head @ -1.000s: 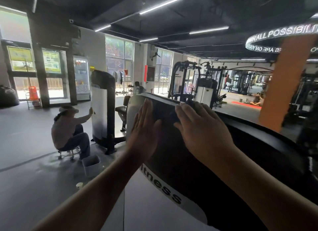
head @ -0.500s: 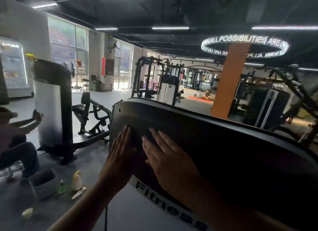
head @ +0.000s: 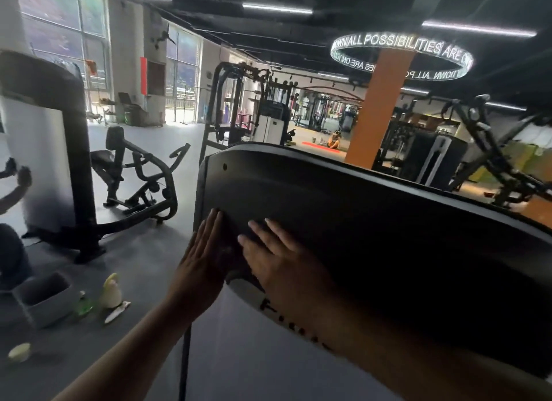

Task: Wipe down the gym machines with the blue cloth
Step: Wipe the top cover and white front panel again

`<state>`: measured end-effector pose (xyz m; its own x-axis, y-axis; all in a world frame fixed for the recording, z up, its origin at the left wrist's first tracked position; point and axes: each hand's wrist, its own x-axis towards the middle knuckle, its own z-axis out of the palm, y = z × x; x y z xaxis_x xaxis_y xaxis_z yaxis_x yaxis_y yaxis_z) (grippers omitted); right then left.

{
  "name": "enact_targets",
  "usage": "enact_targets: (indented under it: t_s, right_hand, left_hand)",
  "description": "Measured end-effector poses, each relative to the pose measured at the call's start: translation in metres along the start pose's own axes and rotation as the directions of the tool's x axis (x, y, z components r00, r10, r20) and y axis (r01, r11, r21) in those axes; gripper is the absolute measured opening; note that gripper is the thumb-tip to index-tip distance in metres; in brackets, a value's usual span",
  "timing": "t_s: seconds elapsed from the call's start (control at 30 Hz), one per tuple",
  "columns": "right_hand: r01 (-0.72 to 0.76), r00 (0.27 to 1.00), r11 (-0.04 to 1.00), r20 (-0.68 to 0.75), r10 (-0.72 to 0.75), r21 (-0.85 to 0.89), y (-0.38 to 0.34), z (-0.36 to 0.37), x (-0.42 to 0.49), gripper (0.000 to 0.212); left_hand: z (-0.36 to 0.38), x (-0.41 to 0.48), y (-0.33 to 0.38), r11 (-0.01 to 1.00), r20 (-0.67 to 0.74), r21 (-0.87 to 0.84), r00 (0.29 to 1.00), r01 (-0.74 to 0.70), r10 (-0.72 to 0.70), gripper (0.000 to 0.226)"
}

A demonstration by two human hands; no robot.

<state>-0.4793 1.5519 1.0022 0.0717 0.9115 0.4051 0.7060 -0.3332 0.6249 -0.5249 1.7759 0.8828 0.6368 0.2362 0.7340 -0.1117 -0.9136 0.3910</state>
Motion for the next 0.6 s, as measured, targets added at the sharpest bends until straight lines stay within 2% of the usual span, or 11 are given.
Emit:
enact_targets:
  t_s: [0.07,0.1,0.2,0.27,0.37,0.43,0.5,0.6]
  right_hand:
    - [-0.098,0.995,0.994,-0.009,0.098,0.045,0.002,-0.004,0.009,0.053]
    - [-0.091,0.996,0.995,0.02,0.09,0.034,-0.003,0.0,0.007,0.057]
    - [0.091,0.963,0.996,0.253,-0.092,0.015,-0.031,0.023,-0.006,0.06]
    - [0.145,0.95,0.989,0.277,-0.145,0.021,-0.036,0.03,-0.001,0.059]
    - [-0.006,0.97,0.997,0.243,-0.012,0.075,-0.013,0.009,0.025,0.074]
    - [-0.111,0.981,0.993,0.162,0.104,0.035,-0.003,-0.004,0.038,0.072]
    - [-0.057,0.982,0.998,0.18,0.053,0.019,-0.01,-0.001,0.037,0.073]
    - [0.124,0.936,0.992,0.334,-0.111,-0.019,-0.037,0.023,0.026,0.071]
  left_hand:
    - [0.0,-0.004,-0.005,0.999,0.002,-0.01,0.999,0.051,-0.051,0.071]
    - [0.002,-0.006,-0.007,0.997,0.001,-0.008,0.997,0.071,-0.071,0.073]
    - [0.005,-0.01,-0.011,0.992,0.025,-0.011,0.992,0.126,-0.125,0.077]
    - [0.005,-0.009,-0.012,0.99,0.038,-0.023,0.99,0.137,-0.136,0.073]
    - [0.005,-0.008,-0.015,0.995,0.02,-0.025,0.996,0.092,-0.092,0.075]
    - [0.006,-0.007,-0.017,0.992,0.026,-0.041,0.993,0.119,-0.118,0.073]
    - [0.009,-0.006,-0.018,0.982,0.031,-0.078,0.984,0.175,-0.173,0.073]
    - [0.012,-0.006,-0.022,0.971,0.04,-0.128,0.979,0.204,-0.201,0.078]
